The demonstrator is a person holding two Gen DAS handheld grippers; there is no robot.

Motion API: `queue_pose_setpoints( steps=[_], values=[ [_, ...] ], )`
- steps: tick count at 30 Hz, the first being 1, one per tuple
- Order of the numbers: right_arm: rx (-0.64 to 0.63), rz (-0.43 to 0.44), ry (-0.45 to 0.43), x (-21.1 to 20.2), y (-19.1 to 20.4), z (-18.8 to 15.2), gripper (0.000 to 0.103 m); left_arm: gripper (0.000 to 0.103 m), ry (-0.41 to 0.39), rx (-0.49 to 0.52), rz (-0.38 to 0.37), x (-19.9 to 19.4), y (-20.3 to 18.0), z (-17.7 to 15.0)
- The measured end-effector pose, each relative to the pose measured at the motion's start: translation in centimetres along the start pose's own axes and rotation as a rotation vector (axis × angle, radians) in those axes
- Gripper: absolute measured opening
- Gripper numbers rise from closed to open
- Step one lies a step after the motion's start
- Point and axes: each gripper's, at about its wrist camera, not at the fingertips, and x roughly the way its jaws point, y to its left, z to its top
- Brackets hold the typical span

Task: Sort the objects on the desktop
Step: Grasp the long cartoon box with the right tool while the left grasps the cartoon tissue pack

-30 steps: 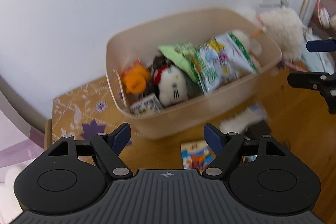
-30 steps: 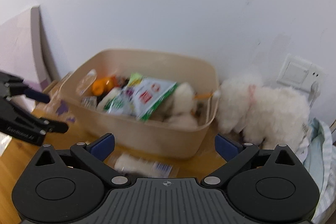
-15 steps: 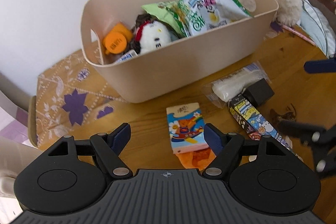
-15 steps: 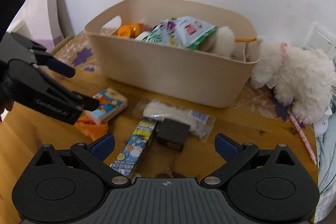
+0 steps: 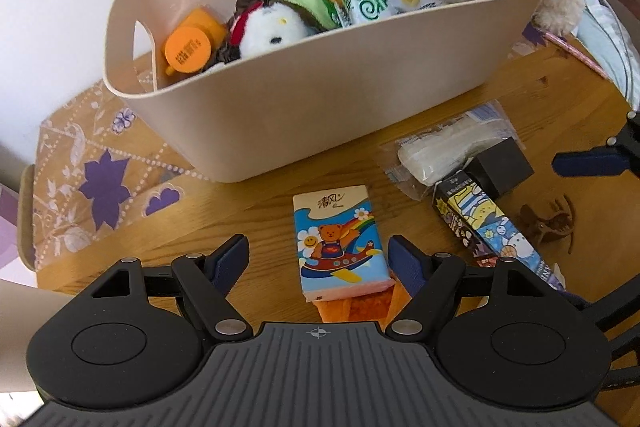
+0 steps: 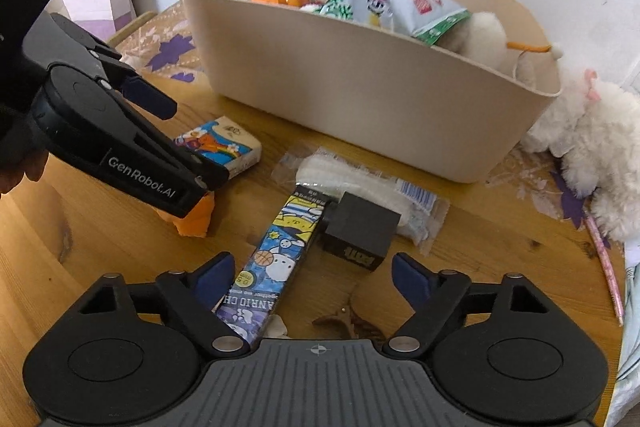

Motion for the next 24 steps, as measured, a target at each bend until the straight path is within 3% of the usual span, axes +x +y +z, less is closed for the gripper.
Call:
queue_pose_setpoints(
  steps=[3, 6, 8, 10, 11, 14, 24],
  values=[
    [0.0, 0.016, 0.023, 0.6, 0.1, 0.0, 0.072, 0.078, 0.01, -0.019, -0.011, 0.6, 0.2, 0.1],
    [0.003, 0.033, 0.04, 0.9, 0.0, 0.0, 0.054, 0.075, 0.021, -0.044, -0.027, 1.1, 0.6, 0.2],
    [0.004, 0.044, 0.05, 1.0, -0.1, 0.0, 0.039, 0.064, 0.033, -0.053, -0.046, 1.4, 0.8, 0.2],
    [0.018, 0.061, 0.065, 1.2, -0.4, -0.1, 0.03, 0.052, 0.046, -0.055, -0.061, 1.6, 0.8, 0.2],
    [0.022, 0.063, 0.069, 1.2, -0.5, -0.2, 0.028, 0.047, 0.049, -0.051, -0.064, 1.7, 0.8, 0.1],
    [0.035, 0.072, 0.068, 1.0, -0.9, -0.4, 0.022, 0.047, 0.042, -0.041, -0.065, 1.6, 0.6, 0.0],
    [0.064, 0.081, 0.023, -0.9, -2.1, -0.9, 0.022, 0.047, 0.001, -0.038, -0.076, -0.1, 0.9, -0.2]
  ],
)
